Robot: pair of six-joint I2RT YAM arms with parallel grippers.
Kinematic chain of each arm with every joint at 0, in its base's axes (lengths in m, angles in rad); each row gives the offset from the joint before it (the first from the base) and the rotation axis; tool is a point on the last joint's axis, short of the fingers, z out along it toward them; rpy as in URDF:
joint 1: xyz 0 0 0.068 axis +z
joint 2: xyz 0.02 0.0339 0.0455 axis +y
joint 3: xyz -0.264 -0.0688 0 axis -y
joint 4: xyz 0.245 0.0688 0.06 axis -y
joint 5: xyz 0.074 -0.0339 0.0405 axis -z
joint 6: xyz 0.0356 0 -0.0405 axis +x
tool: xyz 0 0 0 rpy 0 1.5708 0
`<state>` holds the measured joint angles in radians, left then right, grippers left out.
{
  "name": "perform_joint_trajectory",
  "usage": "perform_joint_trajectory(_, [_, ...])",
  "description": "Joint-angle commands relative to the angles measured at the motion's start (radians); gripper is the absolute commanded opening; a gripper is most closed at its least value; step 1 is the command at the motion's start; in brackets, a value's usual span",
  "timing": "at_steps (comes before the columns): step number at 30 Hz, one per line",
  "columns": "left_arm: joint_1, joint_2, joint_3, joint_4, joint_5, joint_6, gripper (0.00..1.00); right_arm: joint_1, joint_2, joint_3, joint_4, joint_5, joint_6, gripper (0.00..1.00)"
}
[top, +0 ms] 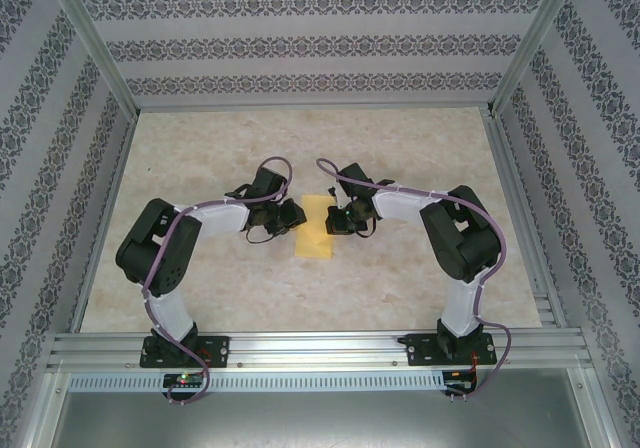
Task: Fold a paper plane with a square sheet of paper (pick it up from the middle)
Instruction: Fold the triangle a second time at the center of the table.
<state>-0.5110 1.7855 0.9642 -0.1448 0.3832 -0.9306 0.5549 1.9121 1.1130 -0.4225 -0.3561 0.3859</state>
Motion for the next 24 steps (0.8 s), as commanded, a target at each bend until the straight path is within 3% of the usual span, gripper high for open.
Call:
perform_joint_trajectory(1, [-0.016, -0.047, -0.004, 0.07, 0.04, 0.03, 0.19, 0.005, 0.122, -0.062, -0.096, 0.171, -0.021, 0.06])
perform_joint_trajectory(12, [-0.067, 0.05, 0.021, 0.091, 0.089, 0.028, 0.14, 0.007, 0.141, -0.058, -0.099, 0.166, -0.013, 0.06])
perform_joint_trajectory(24, [-0.046, 0.072, -0.02, 0.002, -0.034, 0.034, 0.13, 0.007, 0.166, -0.059, -0.129, 0.203, -0.026, 0.05])
